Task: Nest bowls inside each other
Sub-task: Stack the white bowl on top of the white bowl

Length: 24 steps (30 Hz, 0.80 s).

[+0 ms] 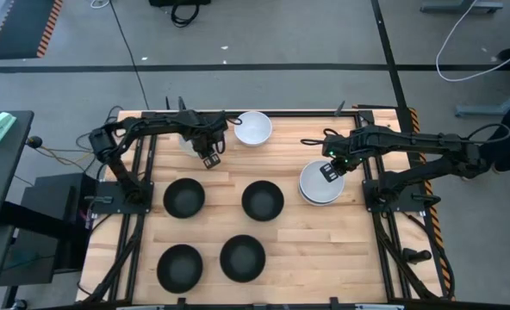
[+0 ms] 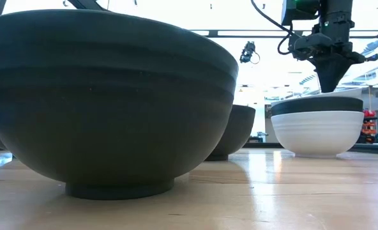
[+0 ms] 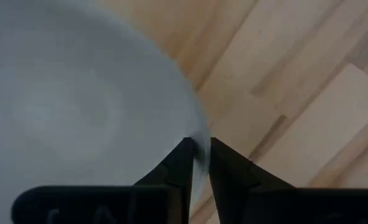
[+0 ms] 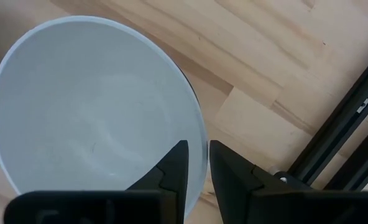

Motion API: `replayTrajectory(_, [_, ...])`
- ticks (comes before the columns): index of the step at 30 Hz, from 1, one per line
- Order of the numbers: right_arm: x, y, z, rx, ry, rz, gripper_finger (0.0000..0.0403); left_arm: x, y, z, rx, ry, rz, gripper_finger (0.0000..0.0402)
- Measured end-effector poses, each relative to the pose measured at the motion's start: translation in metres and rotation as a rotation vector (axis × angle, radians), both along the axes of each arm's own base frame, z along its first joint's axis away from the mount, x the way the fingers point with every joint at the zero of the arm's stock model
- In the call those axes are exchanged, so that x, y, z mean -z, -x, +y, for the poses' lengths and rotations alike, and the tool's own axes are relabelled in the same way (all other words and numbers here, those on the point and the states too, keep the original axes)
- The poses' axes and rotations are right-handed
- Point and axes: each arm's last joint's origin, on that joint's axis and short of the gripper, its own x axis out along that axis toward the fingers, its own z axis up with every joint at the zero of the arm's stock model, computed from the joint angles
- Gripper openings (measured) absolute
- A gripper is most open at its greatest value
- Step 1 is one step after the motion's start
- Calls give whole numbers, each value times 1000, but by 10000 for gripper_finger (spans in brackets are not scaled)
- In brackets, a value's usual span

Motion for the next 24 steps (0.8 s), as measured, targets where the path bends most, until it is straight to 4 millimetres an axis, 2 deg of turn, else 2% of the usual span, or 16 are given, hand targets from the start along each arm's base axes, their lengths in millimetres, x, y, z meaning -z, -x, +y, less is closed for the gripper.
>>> replayTrajectory(7, [0, -1, 0, -9, 14, -3, 74, -4, 2, 0, -3, -38, 16, 13])
replayTrajectory(12, [0, 0, -1, -8, 28, 0, 70, -10, 4, -3, 20, -64, 29, 13])
replayTrajectory(21, [0, -1, -1, 2, 34, 7, 12, -27, 2, -11, 52, -71, 4, 12])
replayTrajectory(24, [2, -2, -2, 5, 32, 17, 5, -34, -1, -10, 56, -81, -4, 12])
